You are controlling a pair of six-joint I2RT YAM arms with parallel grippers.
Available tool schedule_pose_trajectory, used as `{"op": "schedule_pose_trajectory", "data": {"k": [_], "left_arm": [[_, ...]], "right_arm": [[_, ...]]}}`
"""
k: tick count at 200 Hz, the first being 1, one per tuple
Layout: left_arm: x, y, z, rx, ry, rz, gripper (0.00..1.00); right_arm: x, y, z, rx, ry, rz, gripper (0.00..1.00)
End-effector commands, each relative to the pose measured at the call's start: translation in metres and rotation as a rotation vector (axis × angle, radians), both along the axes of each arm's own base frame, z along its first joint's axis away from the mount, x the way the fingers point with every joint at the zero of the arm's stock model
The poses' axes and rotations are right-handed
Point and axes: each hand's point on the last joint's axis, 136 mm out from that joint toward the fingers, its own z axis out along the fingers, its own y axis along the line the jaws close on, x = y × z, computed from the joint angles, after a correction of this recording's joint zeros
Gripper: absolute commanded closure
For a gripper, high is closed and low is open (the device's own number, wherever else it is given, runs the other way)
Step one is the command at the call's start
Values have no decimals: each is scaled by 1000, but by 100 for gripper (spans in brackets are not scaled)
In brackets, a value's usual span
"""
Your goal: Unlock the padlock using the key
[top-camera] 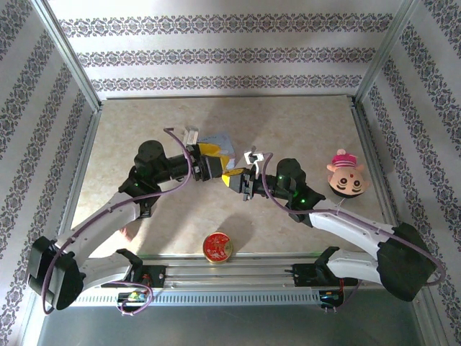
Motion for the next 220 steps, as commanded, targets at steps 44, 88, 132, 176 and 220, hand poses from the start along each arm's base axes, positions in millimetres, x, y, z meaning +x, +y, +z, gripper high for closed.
{"op": "schedule_pose_trajectory", "data": {"k": [44,88,132,176,220], "left_arm": [[-5,3,-33,212,167,-52,16],[-22,-9,-19,131,110,-192,25],[-28,-13,-21,116,122,-248,42],[-31,-15,-23,101,128,-279,61],[-29,-17,-26,106,128,-277,88]], "right_arm": [[-6,-14,14,-93,-22,-35,100],[-20,-8,21,-92,60,85,100],[-27,-6,29,-71,85,150,100],[-26,-4,27,-76,104,171,100],[-25,-2,26,-78,108,173,100]]}}
